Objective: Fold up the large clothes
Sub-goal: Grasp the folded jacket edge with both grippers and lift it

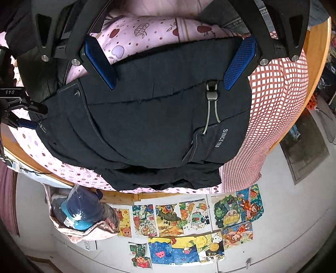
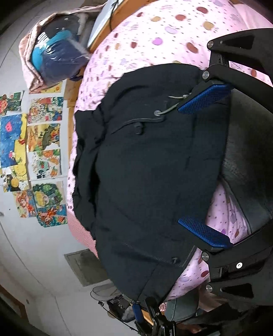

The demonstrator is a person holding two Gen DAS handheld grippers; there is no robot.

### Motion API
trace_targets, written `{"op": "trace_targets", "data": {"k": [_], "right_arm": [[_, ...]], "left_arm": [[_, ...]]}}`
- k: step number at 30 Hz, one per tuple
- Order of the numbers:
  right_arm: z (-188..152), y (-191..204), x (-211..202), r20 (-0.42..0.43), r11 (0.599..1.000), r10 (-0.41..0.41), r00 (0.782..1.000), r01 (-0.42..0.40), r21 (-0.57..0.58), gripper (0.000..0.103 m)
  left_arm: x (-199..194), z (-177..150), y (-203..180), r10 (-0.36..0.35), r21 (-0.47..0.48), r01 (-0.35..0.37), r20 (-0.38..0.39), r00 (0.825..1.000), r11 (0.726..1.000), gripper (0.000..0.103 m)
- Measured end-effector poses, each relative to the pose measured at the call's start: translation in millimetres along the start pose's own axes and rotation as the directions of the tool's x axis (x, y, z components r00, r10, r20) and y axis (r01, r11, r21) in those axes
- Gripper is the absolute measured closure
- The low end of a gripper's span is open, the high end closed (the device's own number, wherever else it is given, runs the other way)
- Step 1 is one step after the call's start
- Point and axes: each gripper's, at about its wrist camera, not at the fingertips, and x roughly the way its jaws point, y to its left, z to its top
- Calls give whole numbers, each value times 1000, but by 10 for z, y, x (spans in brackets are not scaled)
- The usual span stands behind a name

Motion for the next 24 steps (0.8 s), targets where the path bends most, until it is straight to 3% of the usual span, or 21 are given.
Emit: {"op": "trace_targets", "data": {"k": [9, 24], "right_arm": [[-131, 66, 53, -3, 998, -50, 999, 50, -28, 7], [-310, 148, 139, -73, 990, -80, 994, 71, -119, 7]], "left_arm": [[-63, -114, -118, 40, 29, -40, 4, 999, 999, 0], [134, -296, -252, 62, 124, -49, -101, 993, 991, 0]]}}
